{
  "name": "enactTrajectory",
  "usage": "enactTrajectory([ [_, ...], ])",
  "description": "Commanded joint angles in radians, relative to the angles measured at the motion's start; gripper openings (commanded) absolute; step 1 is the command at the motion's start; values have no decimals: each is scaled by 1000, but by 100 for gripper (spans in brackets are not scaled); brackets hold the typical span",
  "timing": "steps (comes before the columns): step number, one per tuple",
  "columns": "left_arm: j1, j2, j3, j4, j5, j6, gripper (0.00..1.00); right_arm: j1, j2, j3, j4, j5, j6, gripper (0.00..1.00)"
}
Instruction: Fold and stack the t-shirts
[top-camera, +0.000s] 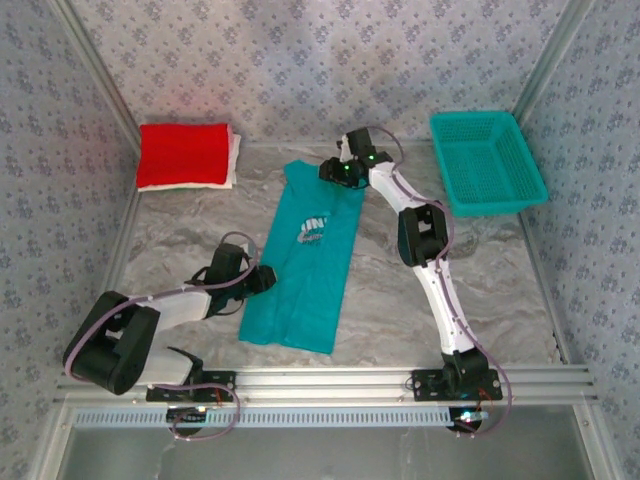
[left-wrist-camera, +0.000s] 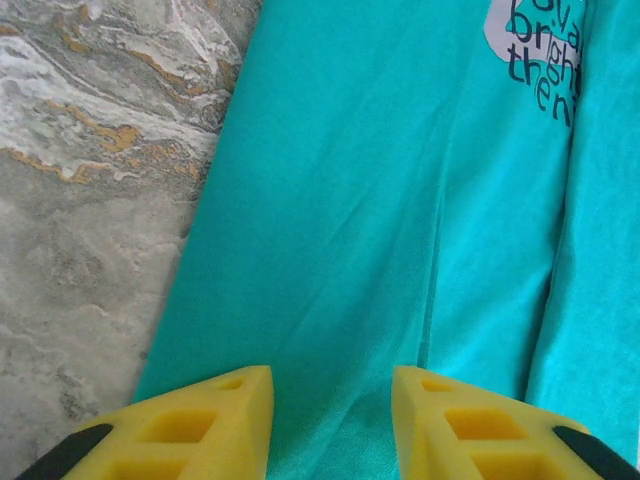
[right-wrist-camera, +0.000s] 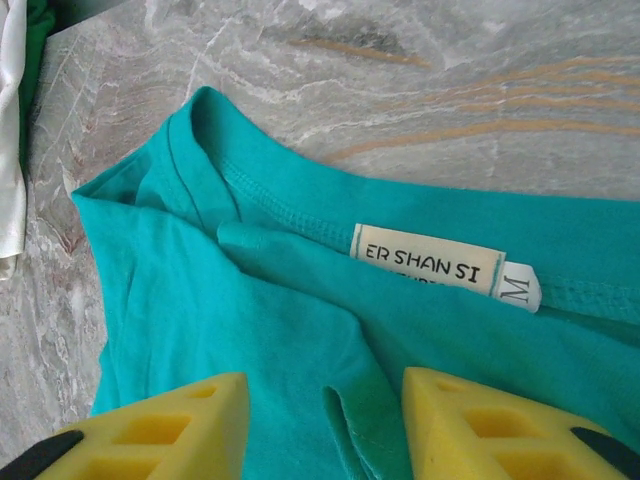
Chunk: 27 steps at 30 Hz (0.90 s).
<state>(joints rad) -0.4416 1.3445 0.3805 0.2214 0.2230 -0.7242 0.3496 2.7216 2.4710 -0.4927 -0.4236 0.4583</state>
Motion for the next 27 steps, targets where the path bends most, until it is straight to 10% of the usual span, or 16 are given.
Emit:
enactTrajectory([
  [1, -9, 47, -38, -167, -18, -13, 37, 18, 12, 28, -42, -48, -37, 40],
  [11, -9, 82, -31, -151, -18, -11, 37, 25, -35, -18, -20, -118, -7, 3],
  [18, -9, 91, -26, -146, -22, -12, 37, 12, -95, -31, -18, -118, 9, 0],
  [23, -9, 103, -24, -143, -21, -11, 37, 17, -122, -38, -58, -2, -50, 42],
  [27, -9, 110, -22, -139, -22, -7, 37, 22, -91, -27, -84, 57, -85, 48],
])
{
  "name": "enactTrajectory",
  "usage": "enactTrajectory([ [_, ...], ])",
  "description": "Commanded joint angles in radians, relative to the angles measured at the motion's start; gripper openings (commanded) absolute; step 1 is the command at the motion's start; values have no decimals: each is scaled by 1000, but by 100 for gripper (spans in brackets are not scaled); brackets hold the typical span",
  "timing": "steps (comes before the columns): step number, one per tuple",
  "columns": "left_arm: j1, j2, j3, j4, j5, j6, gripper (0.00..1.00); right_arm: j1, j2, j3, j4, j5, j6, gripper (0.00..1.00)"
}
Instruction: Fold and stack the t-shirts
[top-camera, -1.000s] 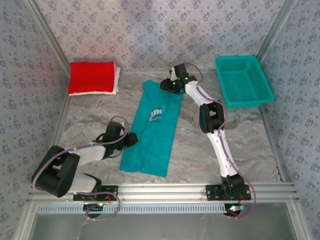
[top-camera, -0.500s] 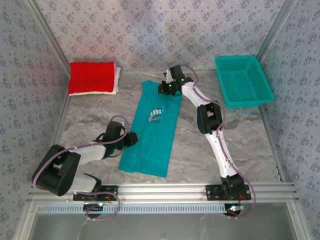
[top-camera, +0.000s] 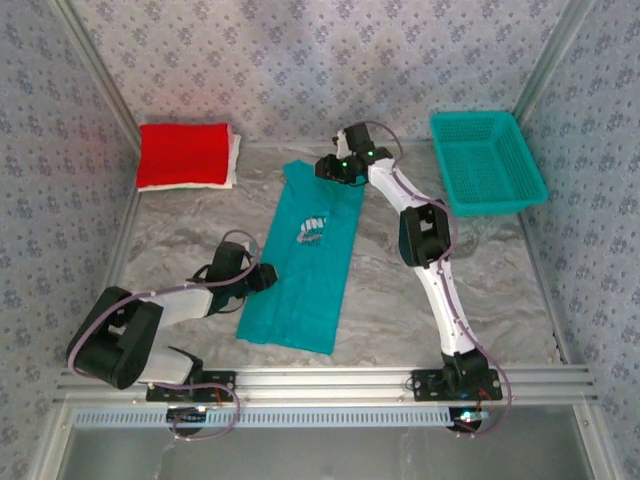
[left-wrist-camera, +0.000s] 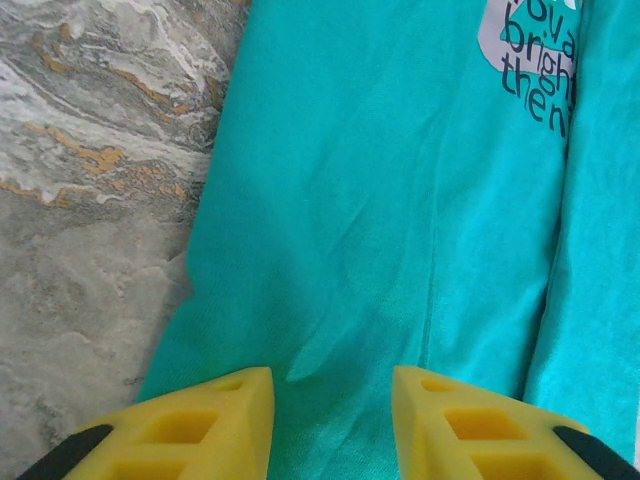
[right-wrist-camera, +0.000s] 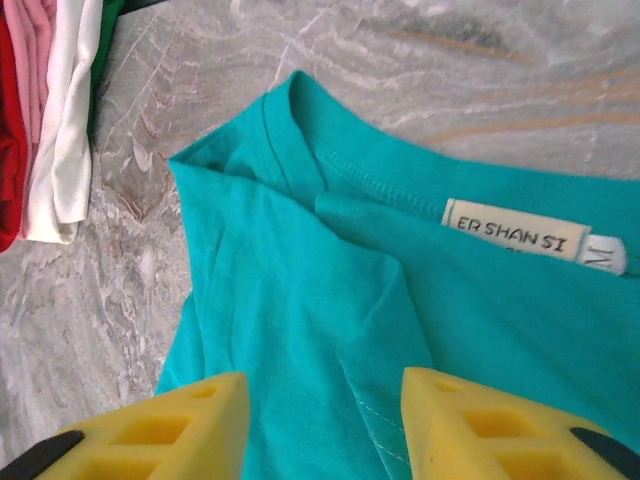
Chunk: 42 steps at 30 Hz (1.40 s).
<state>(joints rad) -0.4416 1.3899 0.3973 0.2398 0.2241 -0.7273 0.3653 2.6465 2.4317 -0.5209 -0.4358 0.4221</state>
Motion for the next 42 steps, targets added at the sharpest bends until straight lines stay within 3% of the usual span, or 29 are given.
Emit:
enactTrajectory([
  [1, -9, 67, -37, -157, -22, -4, 37, 7, 0, 28, -69, 80, -52, 48],
  [6, -9, 70, -35, -158, -20, -2, 37, 17, 51, 69, -107, 97, -69, 47],
  [11, -9, 74, -38, -158, -22, -3, 37, 28, 63, 77, -103, 102, -81, 38],
  [16, -9, 78, -40, -154, -21, -4, 37, 48, 65, 94, -103, 123, -103, 38],
  [18, -9, 80, -41, -153, -21, -4, 37, 52, 67, 101, -104, 136, -105, 32],
  [23, -9, 85, -44, -145, -19, -4, 37, 48, 70, 108, -93, 161, -86, 28],
  [33, -9, 89, -43, -137, -14, -4, 37, 37, 92, 166, -109, 169, -69, 0],
  [42, -9, 83, -56, -132, -23, -15, 37, 20, -3, 97, -99, 123, -5, 0],
])
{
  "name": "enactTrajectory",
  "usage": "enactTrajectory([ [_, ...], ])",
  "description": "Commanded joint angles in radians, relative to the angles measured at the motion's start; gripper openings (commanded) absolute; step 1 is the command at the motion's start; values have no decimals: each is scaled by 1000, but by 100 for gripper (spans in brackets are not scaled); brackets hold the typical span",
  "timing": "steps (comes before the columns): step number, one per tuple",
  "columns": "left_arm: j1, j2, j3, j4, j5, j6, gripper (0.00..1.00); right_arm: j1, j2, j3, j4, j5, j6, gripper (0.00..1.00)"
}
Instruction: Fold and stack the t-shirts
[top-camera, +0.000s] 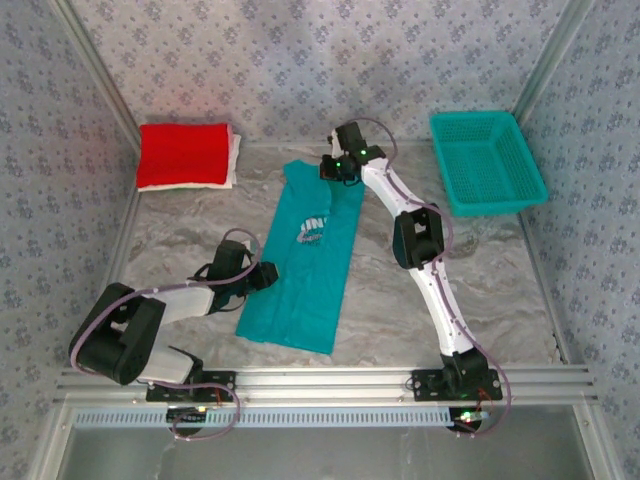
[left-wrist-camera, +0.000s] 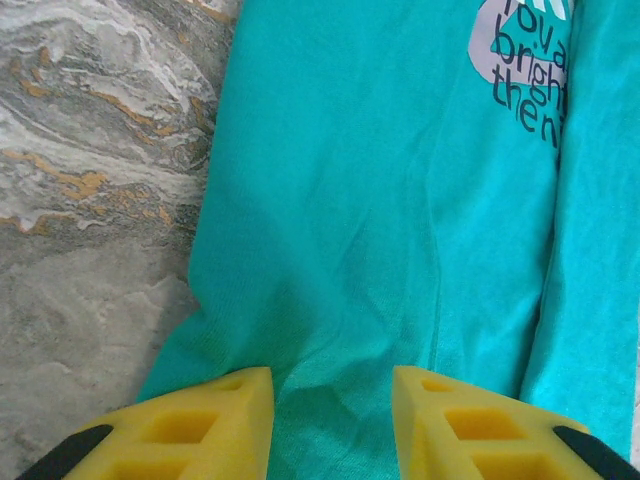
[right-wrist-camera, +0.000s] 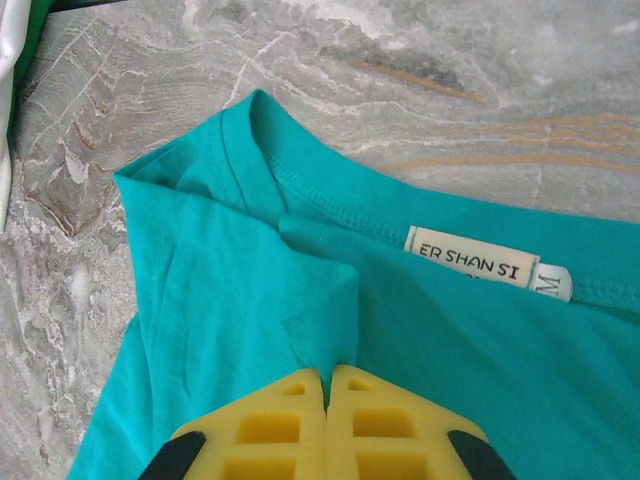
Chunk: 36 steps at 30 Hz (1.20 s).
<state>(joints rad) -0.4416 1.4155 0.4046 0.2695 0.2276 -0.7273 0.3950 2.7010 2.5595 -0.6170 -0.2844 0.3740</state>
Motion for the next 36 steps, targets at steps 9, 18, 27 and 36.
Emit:
enactTrajectory([
  [9, -9, 54, -68, -164, -33, -18, 37, -40, -161, -182, 44, -47, 131, 0],
  [18, -9, 29, -72, -193, -49, -17, 37, -62, -171, -207, 47, -50, 167, 0],
  [27, -9, 0, -81, -213, -75, -24, 37, -85, -164, -322, 70, -1, 196, 0],
  [36, -9, 6, -83, -210, -76, -27, 37, -86, -176, -263, 65, -17, 198, 0],
])
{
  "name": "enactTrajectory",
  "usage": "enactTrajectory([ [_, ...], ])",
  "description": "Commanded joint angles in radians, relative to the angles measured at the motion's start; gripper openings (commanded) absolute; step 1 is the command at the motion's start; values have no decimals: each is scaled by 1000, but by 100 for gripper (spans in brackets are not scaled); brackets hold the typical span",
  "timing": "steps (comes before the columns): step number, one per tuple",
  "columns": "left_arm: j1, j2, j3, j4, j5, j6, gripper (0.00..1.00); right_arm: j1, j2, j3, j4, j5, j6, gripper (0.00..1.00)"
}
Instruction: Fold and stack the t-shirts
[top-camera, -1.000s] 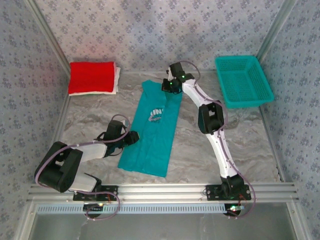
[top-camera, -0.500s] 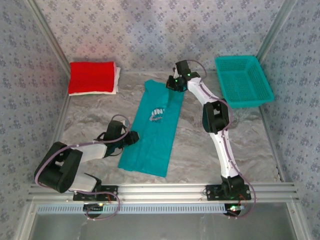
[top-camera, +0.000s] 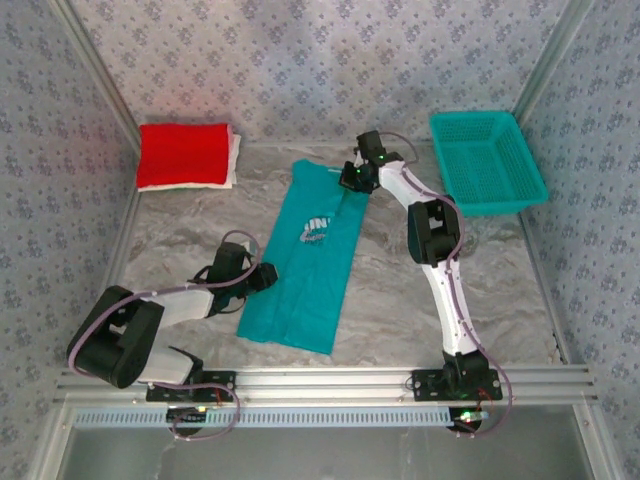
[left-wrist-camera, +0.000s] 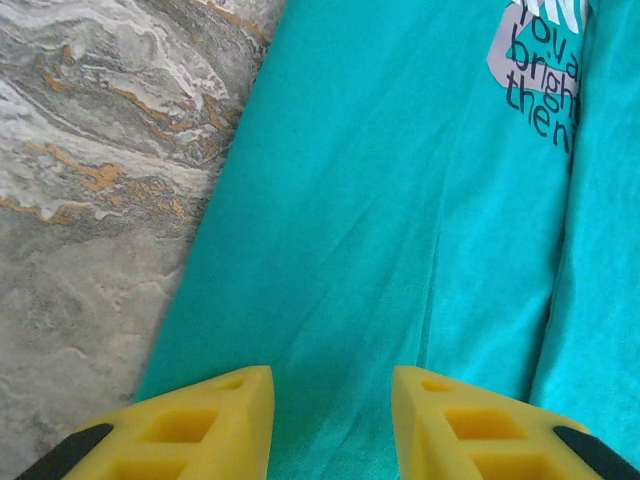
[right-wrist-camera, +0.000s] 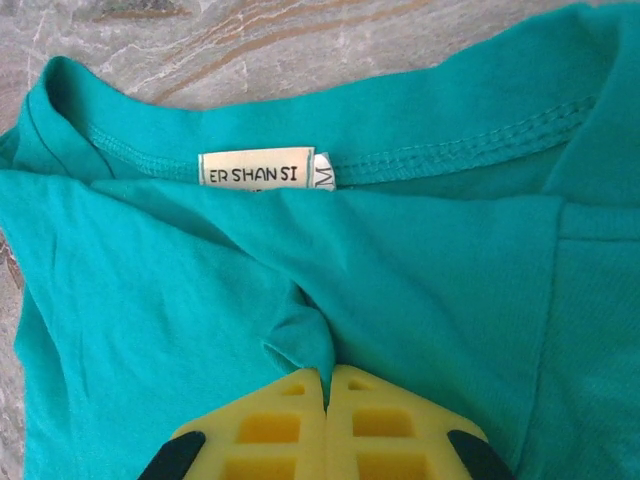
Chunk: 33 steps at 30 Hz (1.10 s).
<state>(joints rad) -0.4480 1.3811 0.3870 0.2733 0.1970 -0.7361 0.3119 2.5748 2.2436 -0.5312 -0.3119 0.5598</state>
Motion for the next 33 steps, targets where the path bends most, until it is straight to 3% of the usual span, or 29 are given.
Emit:
enactTrajectory([
  [1, -3, 38, -66, -213, -47, -19, 37, -2, -61, 51, -20, 12, 13, 0],
  [7, -3, 28, -74, -215, -54, -26, 37, -8, -113, 0, -15, 41, 17, 0],
  [18, -3, 23, -73, -224, -57, -26, 37, -28, -36, -16, -37, 59, 26, 0],
  [21, -3, 28, -71, -223, -56, -29, 37, -28, -42, -1, -64, 57, 28, 23],
  [26, -3, 31, -69, -223, -56, -29, 37, -28, -114, -7, -104, 65, -3, 45],
  [31, -3, 30, -63, -223, -53, -28, 37, -15, -291, -200, -79, 128, -34, 46],
  [33, -3, 29, -63, -223, -53, -31, 37, -11, -346, -301, -75, 157, -35, 40],
])
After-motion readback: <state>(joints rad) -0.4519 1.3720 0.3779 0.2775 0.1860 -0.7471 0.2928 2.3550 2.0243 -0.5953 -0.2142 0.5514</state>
